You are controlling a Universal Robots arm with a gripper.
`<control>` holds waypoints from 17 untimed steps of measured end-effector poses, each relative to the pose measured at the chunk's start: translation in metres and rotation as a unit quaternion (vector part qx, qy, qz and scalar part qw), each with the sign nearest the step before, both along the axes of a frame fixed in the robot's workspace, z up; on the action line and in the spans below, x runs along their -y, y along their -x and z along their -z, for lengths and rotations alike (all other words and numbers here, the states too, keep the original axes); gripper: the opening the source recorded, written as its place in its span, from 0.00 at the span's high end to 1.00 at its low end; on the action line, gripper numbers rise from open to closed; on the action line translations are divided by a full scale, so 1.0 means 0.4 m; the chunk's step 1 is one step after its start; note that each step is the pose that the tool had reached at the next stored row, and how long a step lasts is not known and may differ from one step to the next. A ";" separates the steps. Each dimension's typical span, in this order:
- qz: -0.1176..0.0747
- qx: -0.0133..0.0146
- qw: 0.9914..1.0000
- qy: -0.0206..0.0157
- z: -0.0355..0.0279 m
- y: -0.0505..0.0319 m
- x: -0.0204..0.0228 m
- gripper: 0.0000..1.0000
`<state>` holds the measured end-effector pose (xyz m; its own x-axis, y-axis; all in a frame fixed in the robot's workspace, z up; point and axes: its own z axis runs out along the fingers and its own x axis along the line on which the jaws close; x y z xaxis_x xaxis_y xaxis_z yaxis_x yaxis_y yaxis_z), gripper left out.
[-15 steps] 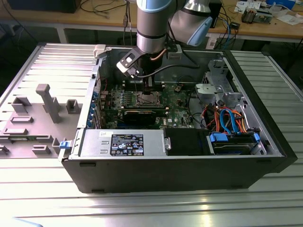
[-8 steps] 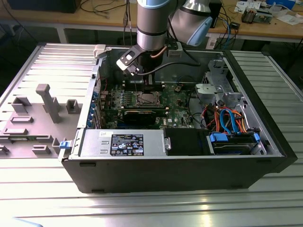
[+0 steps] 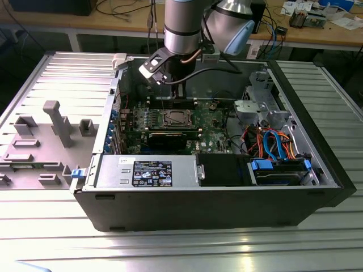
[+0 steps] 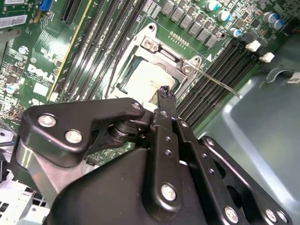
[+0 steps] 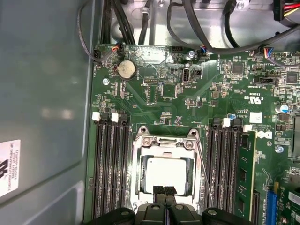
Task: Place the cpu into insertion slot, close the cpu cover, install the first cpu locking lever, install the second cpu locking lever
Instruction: 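Install the first cpu locking lever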
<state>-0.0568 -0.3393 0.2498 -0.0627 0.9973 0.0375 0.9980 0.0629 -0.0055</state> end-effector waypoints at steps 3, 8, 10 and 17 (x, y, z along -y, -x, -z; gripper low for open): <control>0.000 -0.001 1.000 0.000 -0.019 0.000 0.000 0.89; 0.000 -0.002 1.000 0.000 -0.046 0.000 0.000 0.89; 0.000 -0.004 1.000 0.000 -0.056 0.000 0.000 0.89; 0.000 -0.005 1.000 0.000 -0.068 -0.001 0.000 0.89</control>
<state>-0.0566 -0.3393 0.2772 -0.0621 0.9973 0.0382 0.9979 0.0627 -0.0149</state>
